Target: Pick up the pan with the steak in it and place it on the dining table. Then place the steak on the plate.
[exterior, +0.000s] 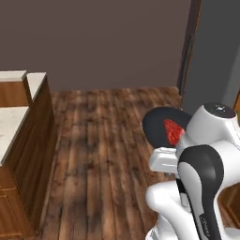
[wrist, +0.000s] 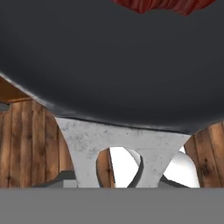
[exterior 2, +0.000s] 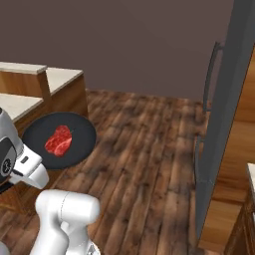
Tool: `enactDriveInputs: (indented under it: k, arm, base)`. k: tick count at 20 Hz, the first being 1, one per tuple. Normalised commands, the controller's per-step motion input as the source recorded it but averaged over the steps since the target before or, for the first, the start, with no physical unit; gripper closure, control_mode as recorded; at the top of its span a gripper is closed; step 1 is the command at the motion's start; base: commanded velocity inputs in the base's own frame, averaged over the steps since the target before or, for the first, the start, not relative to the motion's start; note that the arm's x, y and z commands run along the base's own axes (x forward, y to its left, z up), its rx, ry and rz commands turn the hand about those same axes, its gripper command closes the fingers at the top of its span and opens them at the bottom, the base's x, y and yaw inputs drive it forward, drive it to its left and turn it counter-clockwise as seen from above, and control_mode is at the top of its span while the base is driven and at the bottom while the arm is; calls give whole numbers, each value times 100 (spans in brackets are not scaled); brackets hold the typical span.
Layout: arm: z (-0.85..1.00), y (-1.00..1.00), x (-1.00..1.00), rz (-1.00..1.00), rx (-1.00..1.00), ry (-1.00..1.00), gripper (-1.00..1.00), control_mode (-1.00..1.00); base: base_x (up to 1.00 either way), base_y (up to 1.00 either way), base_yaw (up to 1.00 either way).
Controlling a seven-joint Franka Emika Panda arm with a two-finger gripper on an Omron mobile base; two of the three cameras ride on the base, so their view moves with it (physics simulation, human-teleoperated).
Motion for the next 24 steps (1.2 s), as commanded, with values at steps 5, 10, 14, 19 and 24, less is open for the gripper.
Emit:
enactDriveInputs:
  k: [5, 10, 14, 19, 24]
  arm:
    - [0, 0, 0, 0, 0, 0, 100, 100]
    - [0, 0, 0, 0, 0, 0, 100, 100]
    - [0, 0, 0, 0, 0, 0, 100, 100]
    - [0, 0, 0, 0, 0, 0, 100, 100]
    - [0, 0, 0, 0, 0, 0, 100, 100]
  base:
    - [100, -23, 1]
    - [100, -25, 0]
    - [100, -26, 0]
    - [100, -25, 0]
    - [100, -26, 0]
